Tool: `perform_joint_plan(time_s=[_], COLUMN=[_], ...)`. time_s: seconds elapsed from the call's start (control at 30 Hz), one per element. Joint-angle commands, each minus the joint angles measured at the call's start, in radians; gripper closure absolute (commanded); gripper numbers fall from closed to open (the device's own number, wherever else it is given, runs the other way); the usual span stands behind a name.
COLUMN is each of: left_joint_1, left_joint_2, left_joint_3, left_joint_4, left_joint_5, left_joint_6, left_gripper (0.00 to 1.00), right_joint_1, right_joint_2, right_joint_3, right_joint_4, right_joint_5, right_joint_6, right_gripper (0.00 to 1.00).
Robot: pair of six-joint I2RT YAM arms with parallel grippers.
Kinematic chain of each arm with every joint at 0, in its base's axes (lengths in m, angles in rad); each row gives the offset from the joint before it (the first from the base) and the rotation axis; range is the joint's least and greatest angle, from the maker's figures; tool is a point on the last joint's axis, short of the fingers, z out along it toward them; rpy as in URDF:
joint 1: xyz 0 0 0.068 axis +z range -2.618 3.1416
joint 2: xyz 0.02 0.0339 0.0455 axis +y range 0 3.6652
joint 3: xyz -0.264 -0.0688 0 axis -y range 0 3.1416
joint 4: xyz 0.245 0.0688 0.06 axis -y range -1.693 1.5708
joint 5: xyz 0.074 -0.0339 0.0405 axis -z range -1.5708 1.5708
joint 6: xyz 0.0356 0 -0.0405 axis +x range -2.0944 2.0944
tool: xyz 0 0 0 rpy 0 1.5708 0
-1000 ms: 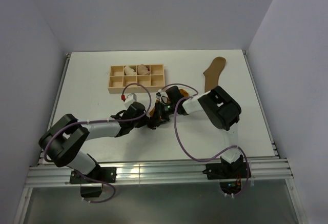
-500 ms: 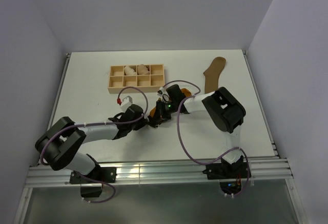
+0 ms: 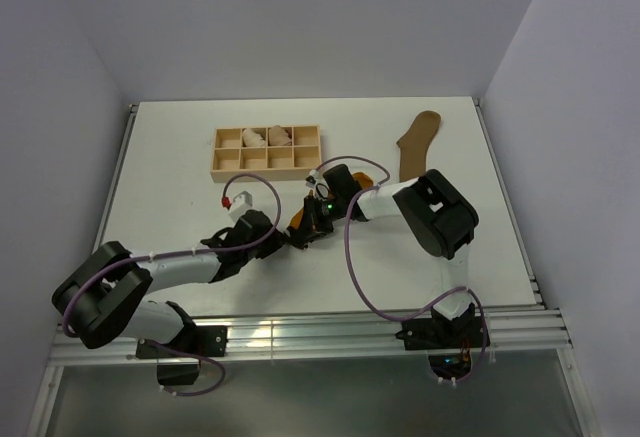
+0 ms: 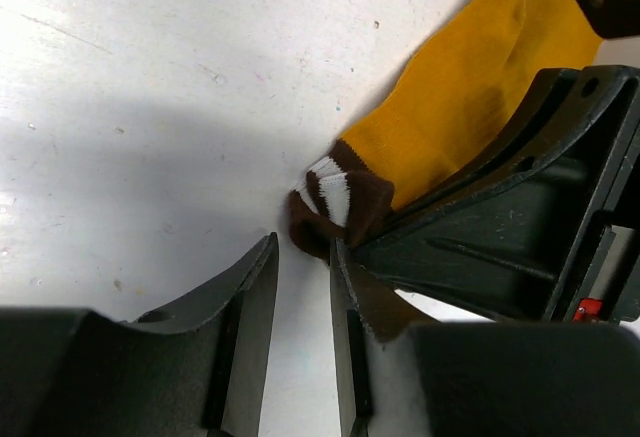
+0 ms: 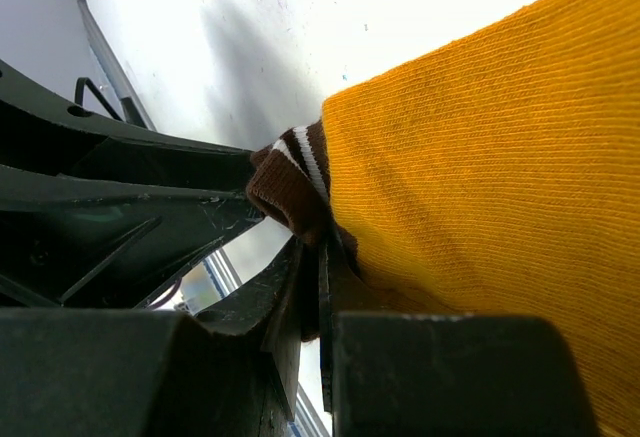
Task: Roll the socks
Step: Roll the sock at the center of the board.
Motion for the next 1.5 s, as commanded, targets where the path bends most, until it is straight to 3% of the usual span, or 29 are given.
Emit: perform_joint_plan(time_s=[0.0,0.6,1.0,1.27,1.47], left_joint_1=[-0.002,-0.003,-0.003,-0.003,-0.003], left_joint_2=[0.005,0.034,0.146,0.227,0.264], left_joint_3=[0.014,0.056,0.133,0.189,0.200], left_joint_4=[0.059,0.111,0.068,-0.042,-0.095], left_joint_5=[0.001,-0.002,-0.017,-0.051,-0.066], left_joint_6=[0.016,0.028,0.045,-0.001,-0.030], left_gripper=[0.66,0.67,0.68,0.80,0.86], right_joint_1=[0.004,0.006,0.012,0.015,0.015], right_joint_2=[0.023,0.037,0.049,0.038,-0.038], right_joint_3=[0.022,0.029,0.039,0.018,-0.011], right_joint_4=[-0.026,-0.034,-0.041,-0.026,-0.061], right_joint_5=[0.027,0.024,0.024,0.033,0.096], right_joint_6=[-0.029,-0.036,-0.039,-0.037,-0.065], right_gripper=[0.97,0.97,0.97,0.96,0.89])
